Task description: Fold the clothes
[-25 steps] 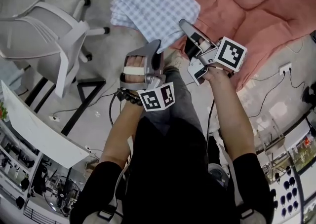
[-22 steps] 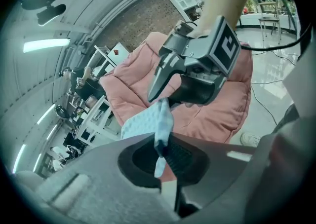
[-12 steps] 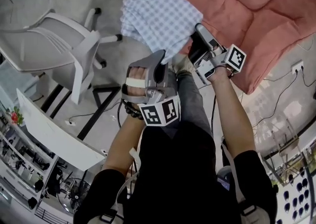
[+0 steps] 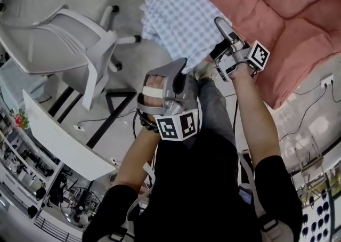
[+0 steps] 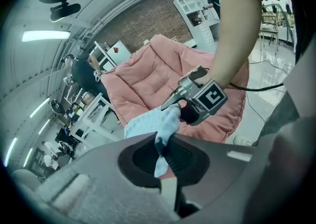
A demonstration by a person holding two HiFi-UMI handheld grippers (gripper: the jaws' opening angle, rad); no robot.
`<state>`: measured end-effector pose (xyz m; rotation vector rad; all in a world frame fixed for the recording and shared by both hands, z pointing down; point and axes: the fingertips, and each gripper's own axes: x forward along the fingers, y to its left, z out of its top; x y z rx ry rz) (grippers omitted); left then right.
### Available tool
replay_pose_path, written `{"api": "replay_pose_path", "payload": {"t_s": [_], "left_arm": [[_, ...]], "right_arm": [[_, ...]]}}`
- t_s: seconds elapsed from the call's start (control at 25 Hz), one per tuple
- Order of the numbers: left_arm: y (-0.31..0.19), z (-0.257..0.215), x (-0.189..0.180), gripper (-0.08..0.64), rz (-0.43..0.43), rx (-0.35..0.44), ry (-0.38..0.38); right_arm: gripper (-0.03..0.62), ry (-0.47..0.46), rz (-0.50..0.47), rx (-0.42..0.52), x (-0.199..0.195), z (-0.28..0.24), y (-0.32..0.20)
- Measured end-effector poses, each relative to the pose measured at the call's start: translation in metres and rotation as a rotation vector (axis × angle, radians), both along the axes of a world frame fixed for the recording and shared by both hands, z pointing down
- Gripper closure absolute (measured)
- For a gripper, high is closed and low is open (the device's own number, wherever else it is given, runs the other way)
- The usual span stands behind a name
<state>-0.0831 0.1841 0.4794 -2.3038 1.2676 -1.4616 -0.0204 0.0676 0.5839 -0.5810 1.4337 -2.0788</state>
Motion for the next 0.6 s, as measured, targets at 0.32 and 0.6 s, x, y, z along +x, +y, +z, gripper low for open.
{"api": "replay_pose_path", "payload": {"t_s": [0.32, 0.6], "left_arm": [[0.006, 0.015, 0.013, 0.546, 0.045, -0.029, -0.044], [0.006, -0.030, 0.031, 0.548, 0.066, -0.068, 0.027]], "right_arm": [[0.571, 0.174, -0.132, 0.127, 0.029, -0.053, -0.020], [0.571, 0.203, -0.208, 0.221, 0.026, -0.133, -0.034]]}}
